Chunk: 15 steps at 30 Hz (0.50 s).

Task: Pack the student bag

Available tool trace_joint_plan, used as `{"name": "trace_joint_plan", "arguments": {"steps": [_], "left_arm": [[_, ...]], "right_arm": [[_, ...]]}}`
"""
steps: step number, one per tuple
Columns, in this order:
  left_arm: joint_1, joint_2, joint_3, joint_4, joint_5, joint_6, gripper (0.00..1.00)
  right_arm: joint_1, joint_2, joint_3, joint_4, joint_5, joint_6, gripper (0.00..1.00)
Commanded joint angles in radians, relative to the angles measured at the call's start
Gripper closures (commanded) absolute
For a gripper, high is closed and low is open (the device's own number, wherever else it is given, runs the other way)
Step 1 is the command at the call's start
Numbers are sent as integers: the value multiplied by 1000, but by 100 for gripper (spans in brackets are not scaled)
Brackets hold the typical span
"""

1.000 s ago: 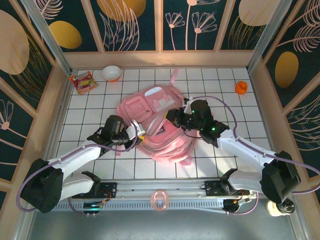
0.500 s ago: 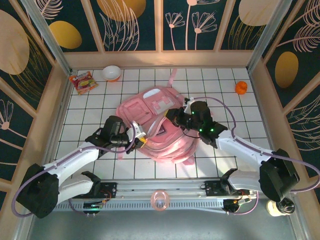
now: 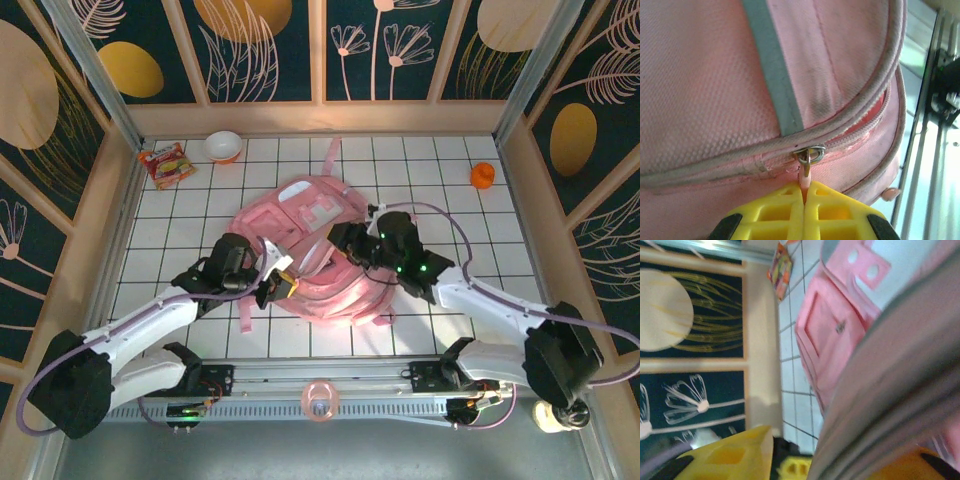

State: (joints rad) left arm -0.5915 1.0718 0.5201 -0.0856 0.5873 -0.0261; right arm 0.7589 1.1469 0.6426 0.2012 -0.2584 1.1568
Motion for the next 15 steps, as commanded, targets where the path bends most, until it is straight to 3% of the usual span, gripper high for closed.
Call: {"name": "trace_joint_plan", "arguments": {"steps": [1,6,12,15], "left_arm": [[2,-41,9,91,-22,-183,100],[2,-31,0,60,49,-198,100],[-2,-4,11,31,115,-170,100],[-7,8,26,1,138,-147,100]], "right_arm": [[78,-84,-108,-23,50,80,57],[186,-72,-181,91,103,176,55],[206,54,-157,209,105,182,59],[199,112,-113,209,101,157,69]]}}
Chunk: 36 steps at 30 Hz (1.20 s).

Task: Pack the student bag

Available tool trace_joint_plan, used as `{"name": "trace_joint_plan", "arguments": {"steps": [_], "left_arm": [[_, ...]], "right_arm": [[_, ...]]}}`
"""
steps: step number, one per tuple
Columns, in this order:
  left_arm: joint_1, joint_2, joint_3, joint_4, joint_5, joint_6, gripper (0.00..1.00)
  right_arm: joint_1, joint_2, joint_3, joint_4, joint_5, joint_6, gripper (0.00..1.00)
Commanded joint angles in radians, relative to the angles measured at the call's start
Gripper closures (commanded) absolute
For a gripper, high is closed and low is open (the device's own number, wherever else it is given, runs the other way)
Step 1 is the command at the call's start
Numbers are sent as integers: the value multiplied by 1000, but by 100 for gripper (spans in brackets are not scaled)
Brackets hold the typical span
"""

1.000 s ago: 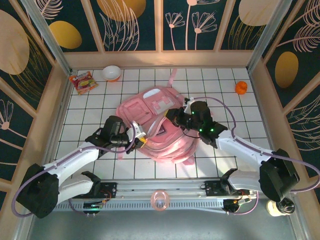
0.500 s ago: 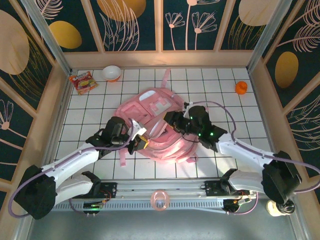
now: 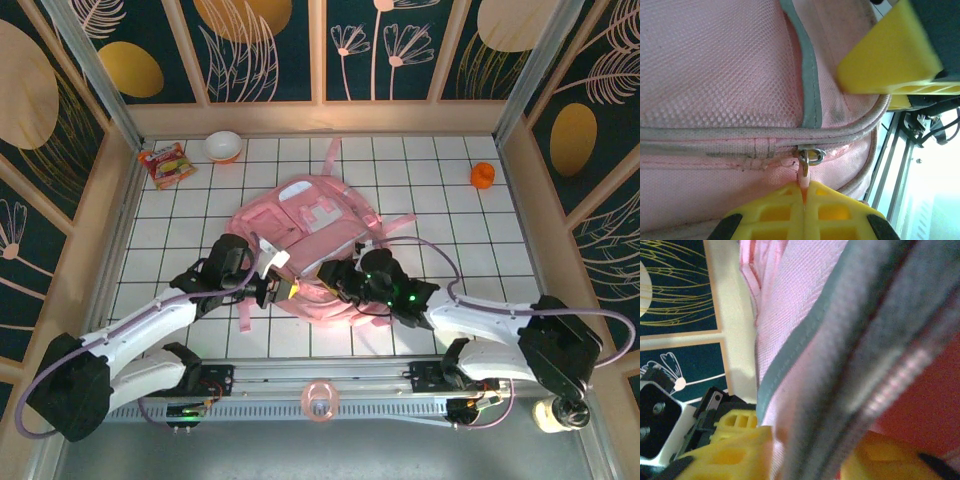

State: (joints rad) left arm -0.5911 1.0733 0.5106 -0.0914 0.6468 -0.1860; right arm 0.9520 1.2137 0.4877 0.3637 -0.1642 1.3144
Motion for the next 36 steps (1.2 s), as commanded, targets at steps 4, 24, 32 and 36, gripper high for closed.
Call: {"name": "trace_joint_plan", "arguments": {"steps": [4,24,32,36], "left_arm": [[-25,26,44,-3,129,20,100],[-176,102,160,36,8,125,63],[-176,-142,114,-34,-272,630,39],[-176,-153,75,-36,-351,878,36]], "right_arm": [[-4,101,57,91,2,-2,87],[-78,171,106,134,-172,-139,100],[-131,98,161,-94,-301,-328,100],[-140,102,185,-96,-351,-354,100]]}}
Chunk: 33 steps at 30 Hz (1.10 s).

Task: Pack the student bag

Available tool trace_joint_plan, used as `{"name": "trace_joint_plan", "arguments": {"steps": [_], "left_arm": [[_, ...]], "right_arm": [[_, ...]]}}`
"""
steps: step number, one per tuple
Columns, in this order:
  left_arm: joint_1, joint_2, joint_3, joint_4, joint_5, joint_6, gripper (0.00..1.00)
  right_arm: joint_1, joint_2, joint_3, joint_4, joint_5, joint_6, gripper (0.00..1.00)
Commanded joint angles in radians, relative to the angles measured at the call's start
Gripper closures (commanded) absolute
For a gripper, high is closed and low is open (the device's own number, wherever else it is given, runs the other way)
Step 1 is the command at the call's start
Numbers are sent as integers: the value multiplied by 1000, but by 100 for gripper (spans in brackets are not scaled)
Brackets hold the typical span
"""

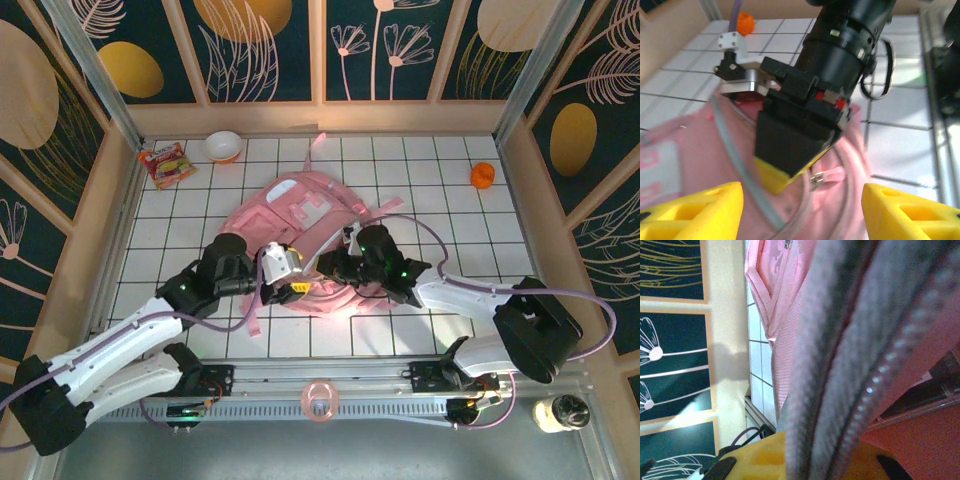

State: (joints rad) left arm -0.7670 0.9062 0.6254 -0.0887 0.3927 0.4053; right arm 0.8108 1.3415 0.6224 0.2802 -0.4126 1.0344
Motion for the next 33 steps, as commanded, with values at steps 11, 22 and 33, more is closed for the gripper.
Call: {"name": "trace_joint_plan", "arguments": {"steps": [11,22,33], "left_arm": [[0,193,-76,114,-67,359,54],[2,208,-87,164,-149,239,100],[2,206,-52,129,-120,208,100]], "right_arm": [[-4,10,80,34,-152,-41,100],[-4,-173,36,-245,77,-100,68],[83,-459,-27,-526,274,-188,62]]}}
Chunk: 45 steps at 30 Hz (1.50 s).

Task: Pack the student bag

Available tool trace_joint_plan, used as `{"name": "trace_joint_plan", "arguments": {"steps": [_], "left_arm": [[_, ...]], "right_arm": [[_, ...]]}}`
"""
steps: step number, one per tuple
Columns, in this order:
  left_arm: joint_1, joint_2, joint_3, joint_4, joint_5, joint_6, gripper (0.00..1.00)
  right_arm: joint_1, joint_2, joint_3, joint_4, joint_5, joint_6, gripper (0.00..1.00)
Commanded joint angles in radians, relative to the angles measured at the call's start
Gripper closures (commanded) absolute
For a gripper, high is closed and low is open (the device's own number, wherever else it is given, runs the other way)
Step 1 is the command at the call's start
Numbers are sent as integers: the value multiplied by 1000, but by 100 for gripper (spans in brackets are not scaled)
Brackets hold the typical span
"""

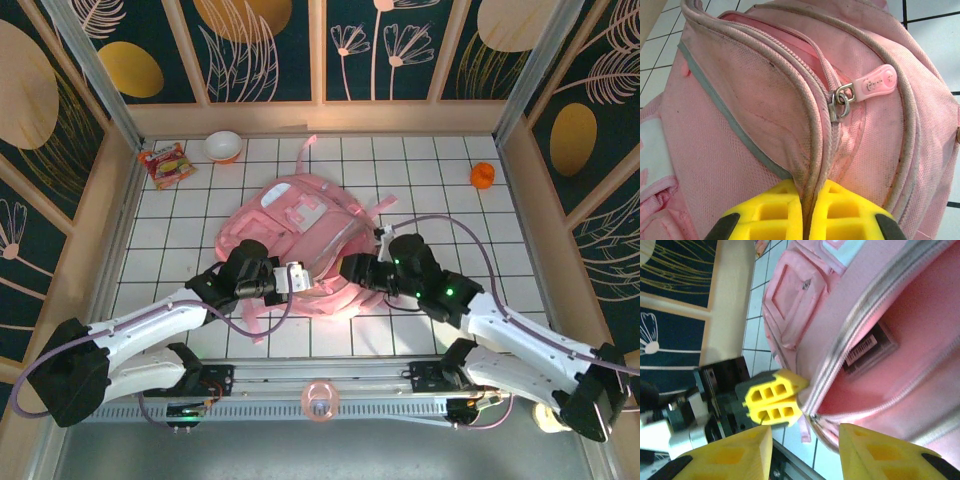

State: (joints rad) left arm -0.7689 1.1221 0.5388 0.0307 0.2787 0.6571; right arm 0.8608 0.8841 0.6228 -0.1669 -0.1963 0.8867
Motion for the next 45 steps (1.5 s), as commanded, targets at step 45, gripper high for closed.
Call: {"name": "trace_joint_plan", "arguments": {"steps": [45], "left_arm": [[32,-46,41,-51,-28,-73,100]], "right_arm": [[-54,246,132,-285,185,-212,100]]}}
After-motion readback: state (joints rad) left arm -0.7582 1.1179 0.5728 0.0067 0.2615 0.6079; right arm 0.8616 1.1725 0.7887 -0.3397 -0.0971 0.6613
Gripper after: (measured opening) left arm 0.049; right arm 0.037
